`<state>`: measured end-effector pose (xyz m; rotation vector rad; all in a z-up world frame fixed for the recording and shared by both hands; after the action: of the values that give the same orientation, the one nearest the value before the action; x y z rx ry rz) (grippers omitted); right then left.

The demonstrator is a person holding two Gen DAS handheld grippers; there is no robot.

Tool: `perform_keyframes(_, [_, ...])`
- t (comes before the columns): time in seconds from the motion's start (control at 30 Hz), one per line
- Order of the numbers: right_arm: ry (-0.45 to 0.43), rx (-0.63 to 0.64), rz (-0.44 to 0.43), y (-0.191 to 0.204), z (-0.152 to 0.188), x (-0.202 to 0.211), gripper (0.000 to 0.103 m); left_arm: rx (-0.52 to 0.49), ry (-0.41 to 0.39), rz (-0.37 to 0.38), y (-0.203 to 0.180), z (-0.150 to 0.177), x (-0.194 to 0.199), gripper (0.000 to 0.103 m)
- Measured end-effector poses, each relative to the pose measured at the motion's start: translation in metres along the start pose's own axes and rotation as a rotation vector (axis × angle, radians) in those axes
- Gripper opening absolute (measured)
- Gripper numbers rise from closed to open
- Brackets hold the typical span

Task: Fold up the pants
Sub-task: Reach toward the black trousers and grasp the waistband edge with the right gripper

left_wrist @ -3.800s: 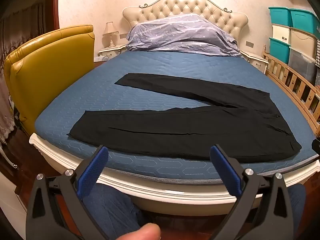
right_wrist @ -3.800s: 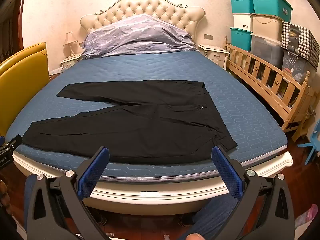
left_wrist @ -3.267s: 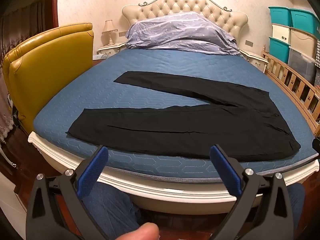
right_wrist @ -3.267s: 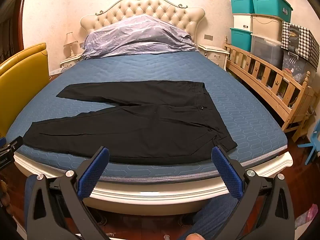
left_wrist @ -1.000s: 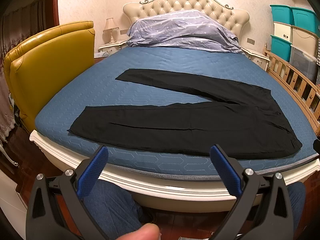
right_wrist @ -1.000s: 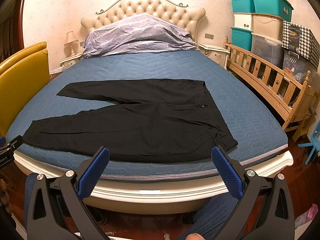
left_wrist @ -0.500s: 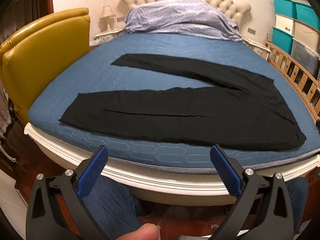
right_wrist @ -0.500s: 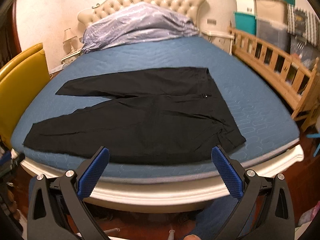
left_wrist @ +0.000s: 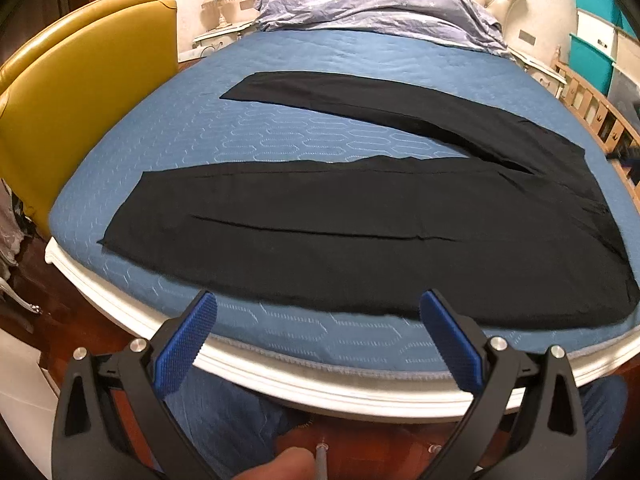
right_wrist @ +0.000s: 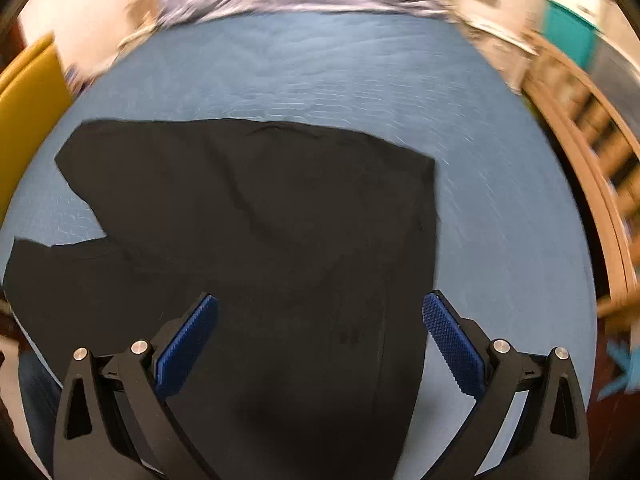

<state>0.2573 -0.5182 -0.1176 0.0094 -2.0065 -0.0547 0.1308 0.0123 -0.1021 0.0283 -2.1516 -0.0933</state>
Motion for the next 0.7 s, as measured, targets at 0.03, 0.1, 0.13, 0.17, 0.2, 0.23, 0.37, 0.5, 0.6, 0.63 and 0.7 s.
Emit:
perform_keyframes(0.03, [0.009,-0.002,-0.054,-0.006,-0.022,-0.010,0.099,-0.001,0.004,-0.011,0.001,-0.004,-0.003,0.102])
perform_keyframes(0.1, [0.015,-0.008,-0.079,-0.016,-0.048,-0.023,0.099,0.003,0.011,-0.026,0.006,-0.009,-0.009,0.102])
perform_keyframes(0.13, [0.022,-0.006,-0.077,-0.022,-0.065,-0.034,0.099,0.008,0.021,-0.038,0.008,-0.012,-0.013,0.102])
perform_keyframes(0.17, [0.033,-0.001,-0.063,-0.027,-0.074,-0.044,0.099,0.010,0.027,-0.046,0.011,-0.014,-0.017,0.102])
perform_keyframes(0.2, [0.045,0.007,-0.044,-0.032,-0.082,-0.052,0.099,0.014,0.035,-0.057,0.013,-0.016,-0.021,0.102])
perform_keyframes(0.23, [0.063,0.019,-0.015,-0.040,-0.090,-0.063,0.099,0.019,0.043,-0.067,0.014,-0.018,-0.024,0.102])
perform_keyframes(0.37, [0.079,0.048,0.032,-0.063,-0.109,-0.087,0.099,0.047,0.083,-0.099,0.020,-0.021,-0.042,0.102])
perform_keyframes(0.5, [0.079,-0.019,0.022,-0.097,-0.112,-0.100,0.099,0.049,0.106,-0.104,0.017,-0.024,-0.057,0.102])
perform_keyframes(0.6, [0.102,-0.078,0.006,-0.121,-0.104,-0.116,0.099,0.047,0.119,-0.099,0.012,-0.027,-0.065,0.102])
perform_keyframes(0.63, [0.116,-0.099,-0.017,-0.126,-0.100,-0.123,0.099,0.048,0.120,-0.096,0.011,-0.028,-0.067,0.102])
perform_keyframes(0.7, [0.126,-0.108,-0.073,-0.127,-0.094,-0.133,0.092,0.051,0.124,-0.088,0.011,-0.030,-0.070,0.102])
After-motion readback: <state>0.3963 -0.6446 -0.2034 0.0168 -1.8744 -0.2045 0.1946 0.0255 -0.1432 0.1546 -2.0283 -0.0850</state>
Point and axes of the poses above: each gripper's, at about its wrist camera, not at the fingertips, and x roughly against the way its jaws point, y to its left, z to its underside, the point moved 3 cm from there along -x, roughly the way its jaws point, and after that the axes turned 3 degrees about y, right-handed, at the moved point
